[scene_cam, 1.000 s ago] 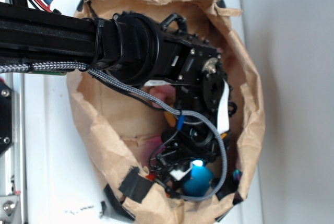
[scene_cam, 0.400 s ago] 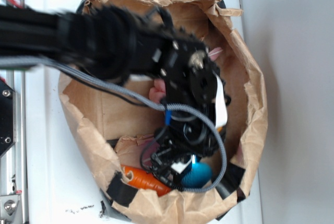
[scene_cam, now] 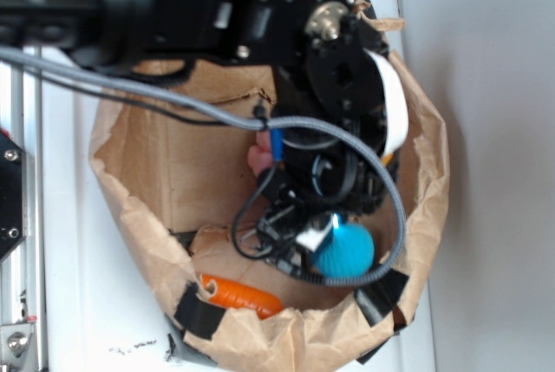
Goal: Grab the blue ball.
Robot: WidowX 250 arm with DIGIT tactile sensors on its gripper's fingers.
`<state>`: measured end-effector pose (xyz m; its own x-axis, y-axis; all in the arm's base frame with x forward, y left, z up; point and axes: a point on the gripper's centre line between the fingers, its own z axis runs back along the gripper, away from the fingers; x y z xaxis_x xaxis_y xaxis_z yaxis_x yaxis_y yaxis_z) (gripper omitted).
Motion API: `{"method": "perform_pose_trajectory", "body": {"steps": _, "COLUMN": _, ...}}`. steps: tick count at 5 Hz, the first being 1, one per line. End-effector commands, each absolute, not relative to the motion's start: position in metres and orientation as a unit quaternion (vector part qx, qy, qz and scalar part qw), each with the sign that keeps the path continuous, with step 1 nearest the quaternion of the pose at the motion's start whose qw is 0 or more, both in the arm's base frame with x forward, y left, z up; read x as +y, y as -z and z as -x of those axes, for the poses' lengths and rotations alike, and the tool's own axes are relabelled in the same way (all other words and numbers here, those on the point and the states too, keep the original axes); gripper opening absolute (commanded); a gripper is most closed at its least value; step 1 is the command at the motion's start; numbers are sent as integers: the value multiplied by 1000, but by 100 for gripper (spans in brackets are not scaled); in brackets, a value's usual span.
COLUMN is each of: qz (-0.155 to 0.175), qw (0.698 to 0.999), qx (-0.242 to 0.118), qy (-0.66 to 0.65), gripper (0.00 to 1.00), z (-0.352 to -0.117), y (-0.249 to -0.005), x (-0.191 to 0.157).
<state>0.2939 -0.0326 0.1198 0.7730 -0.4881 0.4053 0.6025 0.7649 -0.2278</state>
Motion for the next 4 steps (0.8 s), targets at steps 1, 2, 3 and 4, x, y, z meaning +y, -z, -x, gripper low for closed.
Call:
{"method": "perform_pose_trajectory", "body": {"steps": 1, "qz": -45, "qw": 985, "qx": -103, "qy": 131, "gripper": 0, "z": -272, "y": -163, "x": -33}}
{"method": "perform_pose_trajectory", "body": {"steps": 2, "qz": -39, "qw": 991, "qx": -74, "qy": 106, "gripper": 0, "z": -267, "y": -162, "x": -27}}
{"method": "perform_pose_trajectory", "body": {"steps": 3, "qz": -29, "qw": 991, "qx": -65, "qy": 111, "gripper": 0, "z": -265, "y": -161, "x": -29}}
{"method": "perform_pose_trajectory", "body": {"steps": 4, "qz": -27, "qw": 989, "qx": -86, "qy": 115, "gripper": 0, "z": -270, "y": -155, "x": -34}}
